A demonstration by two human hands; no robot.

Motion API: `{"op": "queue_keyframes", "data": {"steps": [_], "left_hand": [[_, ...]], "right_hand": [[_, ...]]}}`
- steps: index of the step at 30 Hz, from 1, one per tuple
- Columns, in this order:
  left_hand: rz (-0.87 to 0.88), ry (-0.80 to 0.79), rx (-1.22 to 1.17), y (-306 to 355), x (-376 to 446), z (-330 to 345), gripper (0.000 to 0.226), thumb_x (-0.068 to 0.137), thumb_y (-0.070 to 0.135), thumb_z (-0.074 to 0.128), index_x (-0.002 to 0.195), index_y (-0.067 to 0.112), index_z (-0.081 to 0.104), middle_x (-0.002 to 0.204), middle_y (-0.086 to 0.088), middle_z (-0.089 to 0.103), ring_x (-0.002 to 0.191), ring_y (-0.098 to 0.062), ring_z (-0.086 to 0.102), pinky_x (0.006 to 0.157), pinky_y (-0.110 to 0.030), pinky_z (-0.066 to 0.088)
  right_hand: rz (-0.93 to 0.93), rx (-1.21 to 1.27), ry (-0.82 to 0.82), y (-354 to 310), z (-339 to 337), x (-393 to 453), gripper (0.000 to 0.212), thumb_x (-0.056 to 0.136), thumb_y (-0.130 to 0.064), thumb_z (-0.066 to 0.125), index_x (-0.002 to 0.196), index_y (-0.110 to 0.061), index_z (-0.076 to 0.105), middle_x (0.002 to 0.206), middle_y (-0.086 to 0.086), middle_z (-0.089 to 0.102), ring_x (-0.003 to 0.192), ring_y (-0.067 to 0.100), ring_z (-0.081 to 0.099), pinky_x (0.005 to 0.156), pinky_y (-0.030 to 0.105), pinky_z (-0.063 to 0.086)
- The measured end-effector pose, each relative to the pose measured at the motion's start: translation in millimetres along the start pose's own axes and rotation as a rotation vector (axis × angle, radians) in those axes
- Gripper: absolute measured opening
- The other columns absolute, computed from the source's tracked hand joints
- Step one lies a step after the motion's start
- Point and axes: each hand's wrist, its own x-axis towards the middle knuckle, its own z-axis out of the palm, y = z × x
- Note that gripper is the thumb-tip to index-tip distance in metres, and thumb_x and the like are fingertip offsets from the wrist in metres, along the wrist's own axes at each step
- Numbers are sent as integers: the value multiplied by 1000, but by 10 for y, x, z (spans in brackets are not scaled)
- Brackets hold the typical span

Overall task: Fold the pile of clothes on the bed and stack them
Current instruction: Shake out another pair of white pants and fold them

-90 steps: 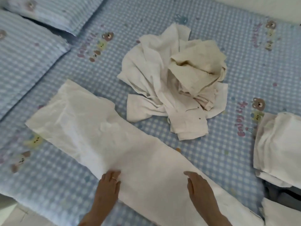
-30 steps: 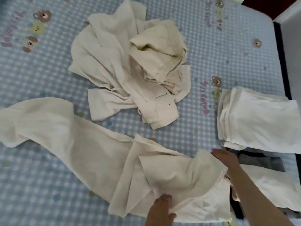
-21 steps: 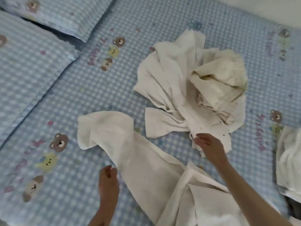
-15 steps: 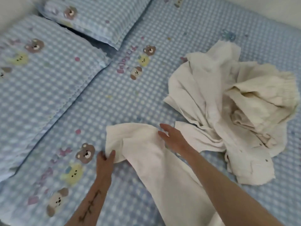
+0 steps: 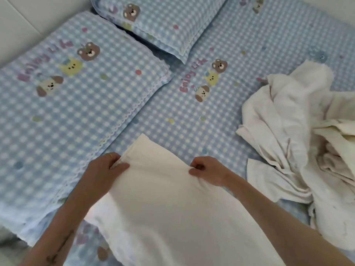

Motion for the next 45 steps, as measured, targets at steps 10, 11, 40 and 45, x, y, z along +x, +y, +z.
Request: {"op": "queue_keyframes", "data": {"steps": [10,11,40,45], "left_hand": [[-264,-140,32,-1103,92,814,23,84,29,68,98,19,54,93,-2,61,86,-25,58,69,-33,39],[-283,-40,48,-1118,47,803,17,85,27,65,95,21,53,90,-4,63,81,-25,58,68,-33,40],[1810,-302,552,1932,-3545,5065,23,87,17,53,92,21,75,116,-2,69,108,-17,65,98,-35,40],[1923,-382,497,1751,-3663,5283,28,81,20,61,108,24,67,118,0,68,104,-17,66,89,-32,54]], "right_hand": [[205,-35,300,355,482,508,12,93,-19,53,88,-11,61,92,8,67,92,27,60,78,33,43],[192,-23,342,320,499,491,10,92,-18,54,88,-11,61,92,8,66,92,27,60,80,34,45],[850,380,662,4605,409,-4992,62,90,-15,62,145,-15,34,140,4,46,130,23,43,104,30,34],[748,284,576,4701,142,-4989,23,91,-24,61,82,-3,62,74,5,61,76,25,60,61,28,34]]}}
